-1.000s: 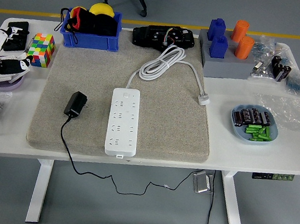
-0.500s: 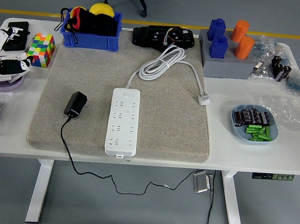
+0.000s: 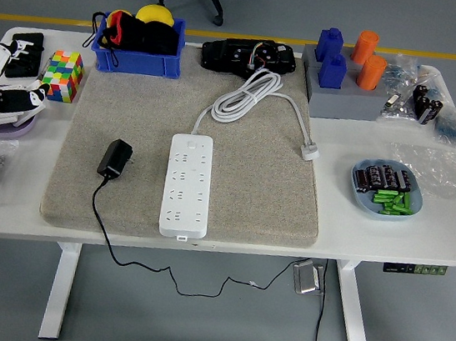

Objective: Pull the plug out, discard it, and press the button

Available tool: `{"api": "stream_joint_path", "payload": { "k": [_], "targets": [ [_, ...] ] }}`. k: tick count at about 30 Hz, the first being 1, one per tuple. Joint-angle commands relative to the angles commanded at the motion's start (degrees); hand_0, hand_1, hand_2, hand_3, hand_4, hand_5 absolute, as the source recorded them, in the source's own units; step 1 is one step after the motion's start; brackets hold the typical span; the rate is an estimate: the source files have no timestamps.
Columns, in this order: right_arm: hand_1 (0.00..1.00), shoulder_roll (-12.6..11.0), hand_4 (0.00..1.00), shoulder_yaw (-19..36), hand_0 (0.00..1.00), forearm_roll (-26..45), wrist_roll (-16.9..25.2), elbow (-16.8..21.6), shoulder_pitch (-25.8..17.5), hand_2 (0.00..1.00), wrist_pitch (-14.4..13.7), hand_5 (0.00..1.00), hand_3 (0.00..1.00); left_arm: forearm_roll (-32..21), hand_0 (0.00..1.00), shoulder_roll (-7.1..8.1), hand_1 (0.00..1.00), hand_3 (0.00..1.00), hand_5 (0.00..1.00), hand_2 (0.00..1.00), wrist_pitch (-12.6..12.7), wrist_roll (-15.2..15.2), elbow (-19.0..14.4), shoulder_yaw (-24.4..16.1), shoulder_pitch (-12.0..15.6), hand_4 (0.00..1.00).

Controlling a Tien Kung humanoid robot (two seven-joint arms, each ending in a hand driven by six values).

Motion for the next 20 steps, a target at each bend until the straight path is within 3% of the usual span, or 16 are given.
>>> {"api": "stream_joint_path", "payload": {
  "k": [20],
  "targets": [
    [0.705,0.0,0.768,0.0,0.755,0.0,0.0,0.0,-0.3,0.716,0.1,0.654,0.728,0.2,0.746,0.09,0.744,0.782,0.002,0.745,0.0,0.0,-0.3,0.0,0.2,0.665]
  ]
}}
